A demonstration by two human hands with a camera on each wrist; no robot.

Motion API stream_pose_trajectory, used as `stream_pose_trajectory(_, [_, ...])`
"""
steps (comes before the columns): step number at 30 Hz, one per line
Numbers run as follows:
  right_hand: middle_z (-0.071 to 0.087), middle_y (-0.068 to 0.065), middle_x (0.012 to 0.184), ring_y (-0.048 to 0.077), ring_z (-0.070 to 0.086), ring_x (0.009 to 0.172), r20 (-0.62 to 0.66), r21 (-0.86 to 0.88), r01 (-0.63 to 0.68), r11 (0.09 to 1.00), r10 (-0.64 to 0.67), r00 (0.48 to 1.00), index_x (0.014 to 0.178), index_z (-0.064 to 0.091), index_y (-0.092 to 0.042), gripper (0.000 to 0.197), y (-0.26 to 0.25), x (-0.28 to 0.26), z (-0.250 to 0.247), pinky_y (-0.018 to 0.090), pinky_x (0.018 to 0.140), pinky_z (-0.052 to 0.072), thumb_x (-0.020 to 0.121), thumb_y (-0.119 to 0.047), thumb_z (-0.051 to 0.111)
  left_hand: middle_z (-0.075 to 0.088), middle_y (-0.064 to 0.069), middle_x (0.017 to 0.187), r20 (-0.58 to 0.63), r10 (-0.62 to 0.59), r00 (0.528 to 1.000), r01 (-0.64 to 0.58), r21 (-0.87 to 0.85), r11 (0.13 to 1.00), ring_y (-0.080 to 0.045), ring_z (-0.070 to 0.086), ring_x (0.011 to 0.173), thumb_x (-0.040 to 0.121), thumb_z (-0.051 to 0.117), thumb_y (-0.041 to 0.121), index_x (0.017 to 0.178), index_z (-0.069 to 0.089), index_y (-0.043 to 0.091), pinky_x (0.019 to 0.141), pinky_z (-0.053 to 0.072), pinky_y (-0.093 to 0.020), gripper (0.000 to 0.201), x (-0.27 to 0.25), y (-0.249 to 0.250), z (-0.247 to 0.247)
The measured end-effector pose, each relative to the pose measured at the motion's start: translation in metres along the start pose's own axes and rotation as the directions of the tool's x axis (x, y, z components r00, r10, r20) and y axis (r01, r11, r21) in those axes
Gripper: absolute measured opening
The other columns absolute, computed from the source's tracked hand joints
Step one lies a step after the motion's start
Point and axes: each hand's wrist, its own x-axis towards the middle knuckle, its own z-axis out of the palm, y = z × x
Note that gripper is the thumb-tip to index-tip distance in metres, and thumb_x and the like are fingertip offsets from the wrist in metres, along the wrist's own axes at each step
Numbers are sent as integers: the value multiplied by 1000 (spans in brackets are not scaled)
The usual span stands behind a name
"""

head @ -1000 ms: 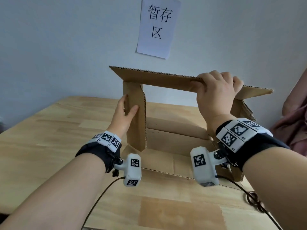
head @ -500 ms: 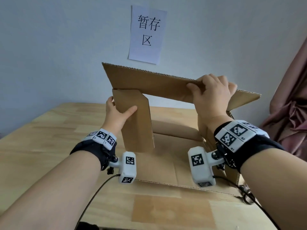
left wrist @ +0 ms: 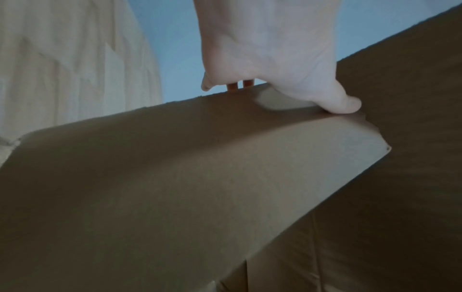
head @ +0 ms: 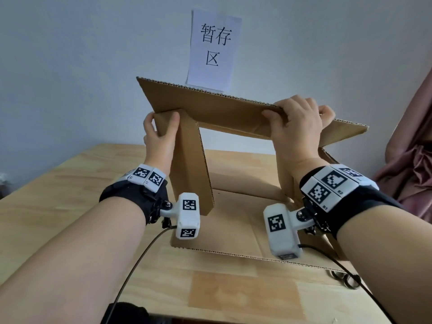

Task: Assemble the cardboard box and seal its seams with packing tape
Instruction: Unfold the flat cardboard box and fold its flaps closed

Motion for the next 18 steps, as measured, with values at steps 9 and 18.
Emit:
stream_pose_trajectory(9, [68,4,90,30,58,97,242,-56,-15,998,28,970,90,66,-11,23,24,-46,3,46,99,22,89,-22,47,57,10,125,-3,56,998,-56,-97,994,-9,55,117,79,67,48,121,44,40,102,44,-37,49,-31,-67,-5])
stream_pose_trajectory(18, [70,5,90,32,60,95,336,-164,80,983,-20,942,90,67,-14,49,35,-68,15,42,102,21,85,-55,40,60,13,96,-151,139,979,-152,-75,986,13,58,86,95,55,18,103,54,15,87,44,-17,8,-22,-84,2])
